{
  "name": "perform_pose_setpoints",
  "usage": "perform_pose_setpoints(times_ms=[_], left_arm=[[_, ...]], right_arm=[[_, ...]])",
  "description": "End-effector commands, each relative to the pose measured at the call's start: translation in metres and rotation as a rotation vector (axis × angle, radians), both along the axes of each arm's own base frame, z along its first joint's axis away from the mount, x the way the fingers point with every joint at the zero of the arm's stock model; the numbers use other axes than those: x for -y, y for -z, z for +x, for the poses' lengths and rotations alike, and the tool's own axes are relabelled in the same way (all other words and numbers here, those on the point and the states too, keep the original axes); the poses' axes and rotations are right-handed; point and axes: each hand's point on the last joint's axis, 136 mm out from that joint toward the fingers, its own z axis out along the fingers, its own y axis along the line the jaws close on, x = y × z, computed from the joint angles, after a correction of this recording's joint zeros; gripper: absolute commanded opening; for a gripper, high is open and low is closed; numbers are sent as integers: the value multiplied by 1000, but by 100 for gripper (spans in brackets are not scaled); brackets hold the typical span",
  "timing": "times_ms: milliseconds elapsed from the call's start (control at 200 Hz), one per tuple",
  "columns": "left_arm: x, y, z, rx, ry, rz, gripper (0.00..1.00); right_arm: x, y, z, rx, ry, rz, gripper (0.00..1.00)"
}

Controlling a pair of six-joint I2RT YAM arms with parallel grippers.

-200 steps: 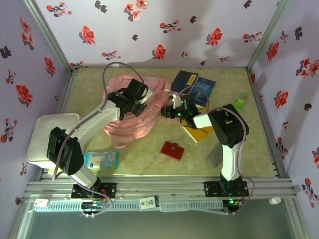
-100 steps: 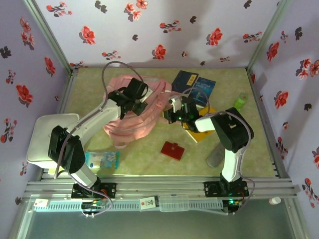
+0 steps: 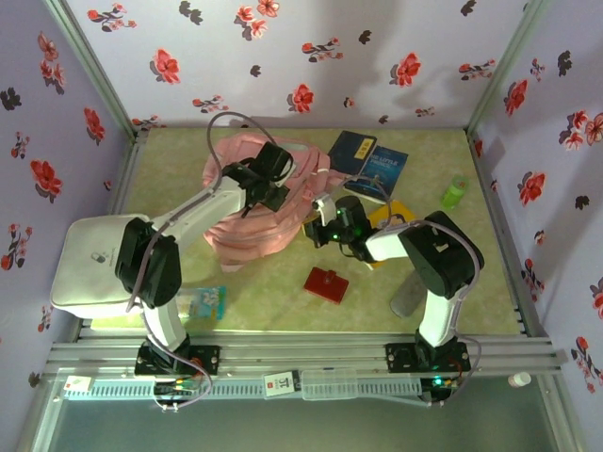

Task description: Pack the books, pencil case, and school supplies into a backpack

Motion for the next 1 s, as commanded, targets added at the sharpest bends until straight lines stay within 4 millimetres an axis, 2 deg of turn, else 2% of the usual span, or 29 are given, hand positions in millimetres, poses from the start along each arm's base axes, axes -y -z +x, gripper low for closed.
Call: perform_pose_setpoints(times_ms=[0,160,330,395,490,580,725,800,860,995], left_arm=[[13,-14,28,68,-78,-94,5],[22,1,34,35,-92,-103,4],[29,10,32,4,-84,-142,4],[30,10,30,-1,-77,-153,4],[28,6,26,3,-72,-159,4],[26,1,22,10,-64,-166,5],[26,-9,19,28,-54,-188,5],[26,-17,18,45,-51,-202,5],[26,-25,18,63,-48,-215,5],[25,-37,18,87,-41,-230,5]], right_arm=[[-17,-9,-21,-2,-42,38,4],[-32,-4,-36,-48,-51,102,5],[-23,-9,-29,-51,36,189,8],[-14,-17,-24,-54,83,230,17],[6,-33,-17,-95,160,313,44],[25,-40,-14,-158,211,341,55],[49,-45,-5,-261,324,292,61],[55,-55,3,-293,377,289,62],[65,-56,13,-371,485,305,74],[63,-74,32,-468,543,371,71]])
